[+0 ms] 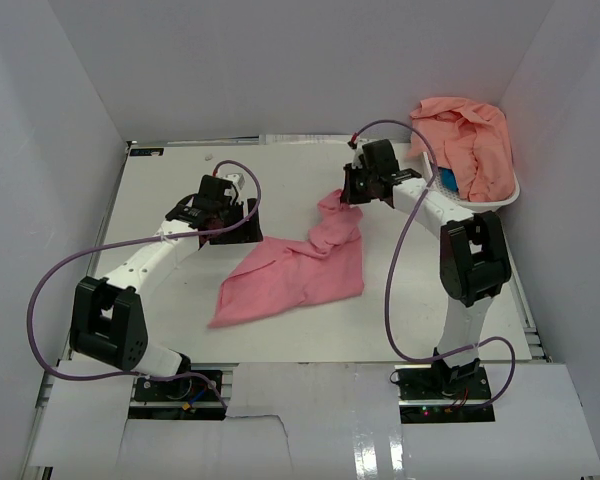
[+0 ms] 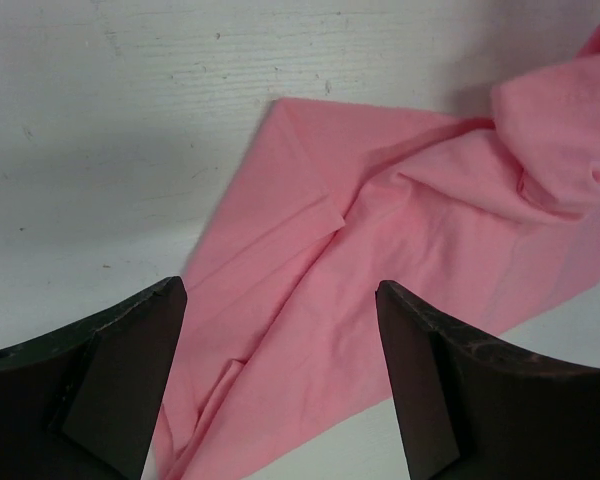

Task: Fold and stack the t-shirts
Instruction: Flatten out the tshirt

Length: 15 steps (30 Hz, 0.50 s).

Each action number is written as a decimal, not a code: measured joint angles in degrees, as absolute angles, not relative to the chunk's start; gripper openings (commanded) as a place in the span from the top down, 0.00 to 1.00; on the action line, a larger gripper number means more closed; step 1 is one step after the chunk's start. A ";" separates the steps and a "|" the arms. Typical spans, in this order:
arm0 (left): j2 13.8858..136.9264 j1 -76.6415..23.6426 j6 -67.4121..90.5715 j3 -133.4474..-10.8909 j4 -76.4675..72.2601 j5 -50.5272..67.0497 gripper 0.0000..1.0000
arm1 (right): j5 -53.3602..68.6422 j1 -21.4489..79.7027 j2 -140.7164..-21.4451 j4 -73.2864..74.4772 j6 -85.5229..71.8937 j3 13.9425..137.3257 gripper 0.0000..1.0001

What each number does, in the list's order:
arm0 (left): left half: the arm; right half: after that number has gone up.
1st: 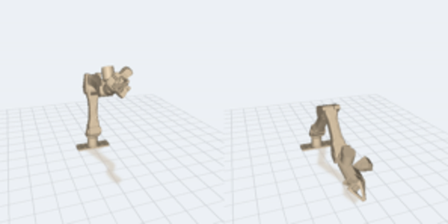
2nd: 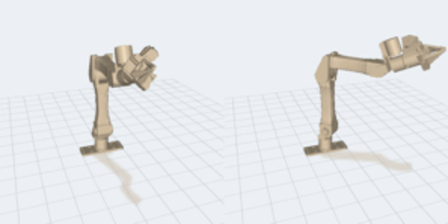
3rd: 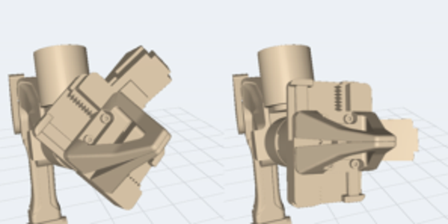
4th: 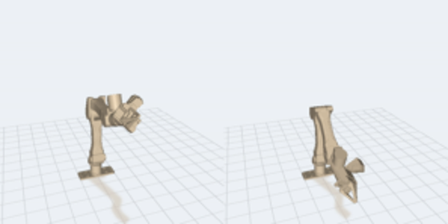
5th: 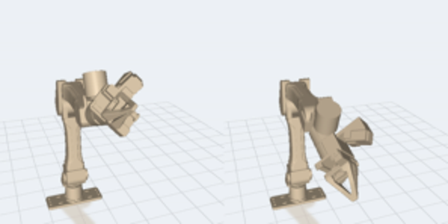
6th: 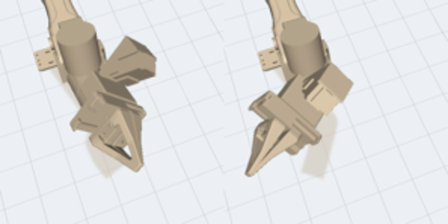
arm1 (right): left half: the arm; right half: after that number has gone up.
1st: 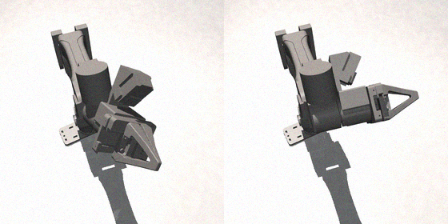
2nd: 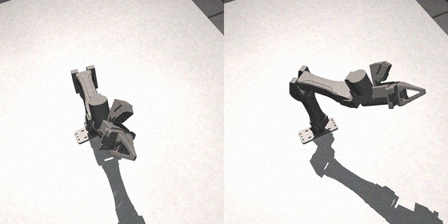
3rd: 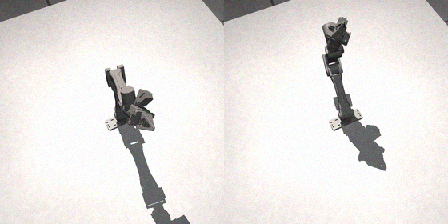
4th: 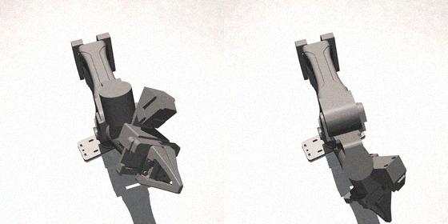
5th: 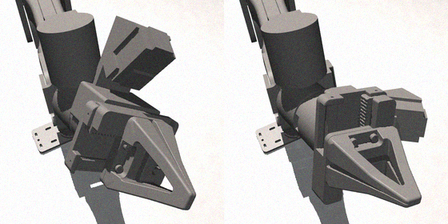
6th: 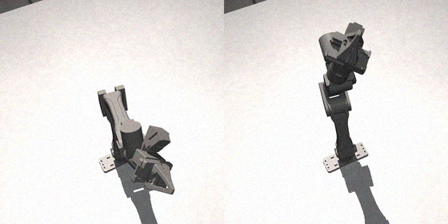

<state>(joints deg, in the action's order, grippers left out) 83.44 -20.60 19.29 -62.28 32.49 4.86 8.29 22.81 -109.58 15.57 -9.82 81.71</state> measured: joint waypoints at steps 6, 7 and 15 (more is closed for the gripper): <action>82.61 -20.60 19.29 -62.24 32.49 4.71 0.12 | 7.75 19.70 -108.53 11.86 -13.50 84.18 0.58; 82.48 -20.60 19.29 -62.24 32.49 4.69 0.12 | 7.73 19.18 -108.60 11.73 -13.98 83.90 0.54; 82.02 -20.64 19.27 -62.24 32.47 4.47 0.12 | 7.64 18.70 -108.60 10.39 -14.76 76.31 0.28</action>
